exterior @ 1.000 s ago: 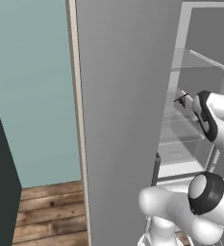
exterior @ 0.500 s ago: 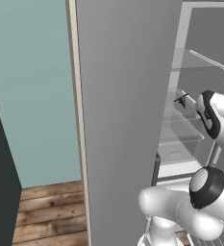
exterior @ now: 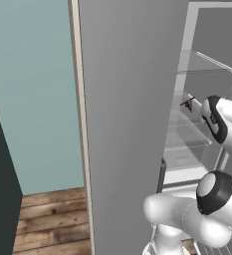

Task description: Pick fish from the fridge and place it on the plate on the counter.

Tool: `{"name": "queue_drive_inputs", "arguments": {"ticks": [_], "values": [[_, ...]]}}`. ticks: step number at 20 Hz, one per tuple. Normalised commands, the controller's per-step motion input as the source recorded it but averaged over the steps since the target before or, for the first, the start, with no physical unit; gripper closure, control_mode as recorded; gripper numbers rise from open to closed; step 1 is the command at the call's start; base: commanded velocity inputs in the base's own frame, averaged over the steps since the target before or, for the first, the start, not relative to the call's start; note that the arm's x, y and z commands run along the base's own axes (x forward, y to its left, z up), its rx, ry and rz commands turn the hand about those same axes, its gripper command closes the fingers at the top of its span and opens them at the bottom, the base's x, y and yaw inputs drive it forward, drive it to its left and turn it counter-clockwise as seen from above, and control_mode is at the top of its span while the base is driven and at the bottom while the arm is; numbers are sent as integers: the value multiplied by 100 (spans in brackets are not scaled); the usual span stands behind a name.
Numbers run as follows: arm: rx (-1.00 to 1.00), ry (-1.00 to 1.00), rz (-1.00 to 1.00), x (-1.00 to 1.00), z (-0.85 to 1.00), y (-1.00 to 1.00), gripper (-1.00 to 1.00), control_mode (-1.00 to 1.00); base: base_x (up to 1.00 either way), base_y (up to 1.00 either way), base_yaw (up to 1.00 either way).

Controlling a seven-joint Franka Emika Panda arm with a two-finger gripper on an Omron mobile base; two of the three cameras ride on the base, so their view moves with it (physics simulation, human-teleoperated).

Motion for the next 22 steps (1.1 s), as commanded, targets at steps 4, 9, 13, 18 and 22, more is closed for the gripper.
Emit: {"name": "queue_drive_inputs", "arguments": {"ticks": [4, 9, 13, 18, 22], "values": [[0, -2, 0, 22, 0, 0, -100, -100, 0, 0, 0], [0, -1, 0, 26, 0, 1, -100, -100, 0, 0, 0], [0, -1, 0, 13, 0, 0, -100, -100, 0, 0, 0], [0, -2, 0, 23, 0, 0, -100, -100, 0, 0, 0], [0, -3, 0, 27, 0, 0, -100, -100, 0, 0, 0]]}}
